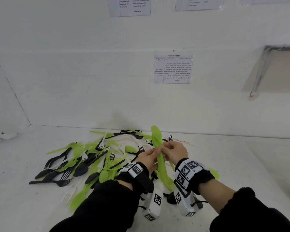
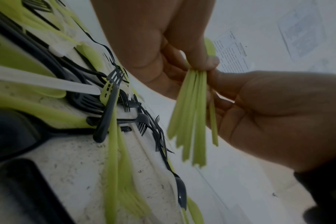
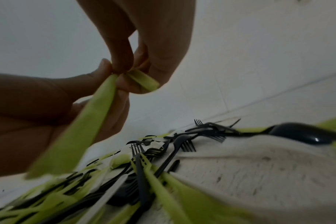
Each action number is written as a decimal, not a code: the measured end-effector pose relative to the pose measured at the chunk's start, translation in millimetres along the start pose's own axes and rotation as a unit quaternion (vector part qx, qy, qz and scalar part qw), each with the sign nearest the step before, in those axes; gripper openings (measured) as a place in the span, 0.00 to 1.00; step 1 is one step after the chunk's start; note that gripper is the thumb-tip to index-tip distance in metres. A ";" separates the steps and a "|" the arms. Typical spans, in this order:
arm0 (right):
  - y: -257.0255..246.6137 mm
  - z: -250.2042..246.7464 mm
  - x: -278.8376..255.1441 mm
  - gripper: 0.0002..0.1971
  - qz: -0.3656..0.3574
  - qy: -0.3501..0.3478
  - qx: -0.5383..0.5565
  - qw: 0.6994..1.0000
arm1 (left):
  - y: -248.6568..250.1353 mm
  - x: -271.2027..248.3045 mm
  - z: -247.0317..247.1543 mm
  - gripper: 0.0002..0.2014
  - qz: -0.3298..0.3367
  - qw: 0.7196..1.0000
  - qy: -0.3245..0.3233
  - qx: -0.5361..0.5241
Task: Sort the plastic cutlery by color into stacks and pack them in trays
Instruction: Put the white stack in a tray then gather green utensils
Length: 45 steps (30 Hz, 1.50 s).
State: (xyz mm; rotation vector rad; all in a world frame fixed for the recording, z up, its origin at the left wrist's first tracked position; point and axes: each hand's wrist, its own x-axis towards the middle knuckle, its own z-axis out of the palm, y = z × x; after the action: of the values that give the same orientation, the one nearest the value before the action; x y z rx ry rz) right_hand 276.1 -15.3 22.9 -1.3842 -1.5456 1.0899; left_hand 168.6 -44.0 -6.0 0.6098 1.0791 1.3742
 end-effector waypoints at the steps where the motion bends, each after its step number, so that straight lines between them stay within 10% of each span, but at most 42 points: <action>1: 1.4 -0.1 -0.5 0.05 -0.001 0.014 0.007 1.000 | 0.3 -0.3 1.3 0.12 -0.002 1.000 0.010 -0.006; 7: 1.8 8.0 -3.3 0.07 -0.048 0.054 -0.091 0.993 | -0.8 0.2 10.0 0.08 0.013 0.997 0.062 -0.042; 22: 7.1 -19.2 18.7 0.20 -0.028 -0.160 -0.250 0.954 | 10.5 13.2 7.8 0.07 0.011 0.995 0.096 0.018; 29: 66.1 -89.9 45.9 0.22 0.097 -0.155 -0.576 0.797 | 17.9 22.4 -10.1 0.13 0.006 0.989 0.146 0.026; 35: 67.2 -83.6 55.1 0.25 0.028 -0.222 -0.510 0.831 | 17.6 28.9 -10.2 0.13 -0.007 0.989 0.146 0.025; 43: 72.9 -100.2 54.7 0.11 -0.164 -0.247 -0.647 0.703 | 22.6 23.7 -13.7 0.12 -0.020 0.986 0.162 0.033; 45: 70.0 -107.8 58.9 0.10 -0.162 -0.199 -0.647 0.718 | 22.5 19.9 -16.9 0.08 -0.011 0.985 0.166 0.037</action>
State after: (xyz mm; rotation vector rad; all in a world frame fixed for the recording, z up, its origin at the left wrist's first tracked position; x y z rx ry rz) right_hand 394.0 56.6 -7.2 -1.5669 -3.0044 -0.1386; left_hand 140.5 -25.4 1.3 0.4292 1.4037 1.4546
